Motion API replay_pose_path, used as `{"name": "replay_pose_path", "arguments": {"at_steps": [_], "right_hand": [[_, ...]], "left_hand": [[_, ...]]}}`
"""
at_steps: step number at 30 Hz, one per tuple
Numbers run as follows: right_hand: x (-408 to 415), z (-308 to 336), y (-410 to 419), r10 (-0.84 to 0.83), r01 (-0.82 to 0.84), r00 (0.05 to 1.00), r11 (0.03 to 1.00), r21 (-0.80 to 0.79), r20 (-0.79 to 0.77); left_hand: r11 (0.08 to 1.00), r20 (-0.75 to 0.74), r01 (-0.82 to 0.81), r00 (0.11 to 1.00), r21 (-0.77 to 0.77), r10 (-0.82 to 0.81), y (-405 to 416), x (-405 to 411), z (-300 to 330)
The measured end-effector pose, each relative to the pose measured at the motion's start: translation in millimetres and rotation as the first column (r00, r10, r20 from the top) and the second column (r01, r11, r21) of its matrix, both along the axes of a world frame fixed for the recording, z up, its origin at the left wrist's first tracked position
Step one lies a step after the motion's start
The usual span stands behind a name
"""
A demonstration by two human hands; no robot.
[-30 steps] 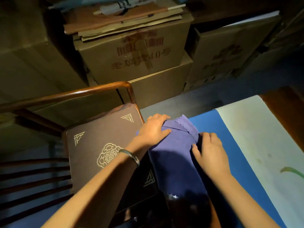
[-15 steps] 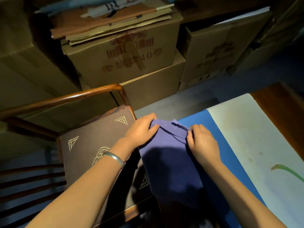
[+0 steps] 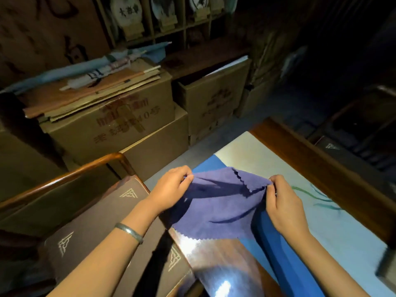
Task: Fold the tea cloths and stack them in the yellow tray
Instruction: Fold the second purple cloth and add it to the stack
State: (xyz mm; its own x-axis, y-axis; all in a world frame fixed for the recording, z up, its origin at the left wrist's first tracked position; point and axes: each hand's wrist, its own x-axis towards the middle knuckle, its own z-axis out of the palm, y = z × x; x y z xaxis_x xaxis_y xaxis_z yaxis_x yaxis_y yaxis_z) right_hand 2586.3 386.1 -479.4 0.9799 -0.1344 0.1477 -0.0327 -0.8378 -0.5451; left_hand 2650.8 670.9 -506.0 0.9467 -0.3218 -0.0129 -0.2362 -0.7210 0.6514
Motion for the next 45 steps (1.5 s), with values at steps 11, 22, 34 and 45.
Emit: {"name": "replay_pose_path", "arguments": {"at_steps": [11, 22, 34, 45], "right_hand": [[-159, 105, -72, -0.355, 0.362, 0.899, 0.932, 0.018, 0.256], [-356, 124, -177, -0.677, 0.726, 0.678, 0.678, -0.118, 0.285], [-476, 110, -306, -0.747, 0.774, 0.624, 0.631, -0.048, 0.230], [-526, 69, -322, -0.571, 0.568, 0.816, 0.821, 0.060, 0.090]], "left_hand": [[0.957, 0.215, 0.289, 0.936, -0.017, -0.279, -124, -68, 132], [0.758, 0.214, 0.652, 0.740, 0.004, -0.638, -298, -177, 160], [0.649, 0.143, 0.749, 0.634, 0.131, -0.760, -442, -279, 150], [0.624, 0.038, 0.781, 0.623, 0.022, -0.781, -431, -318, 120]]}}
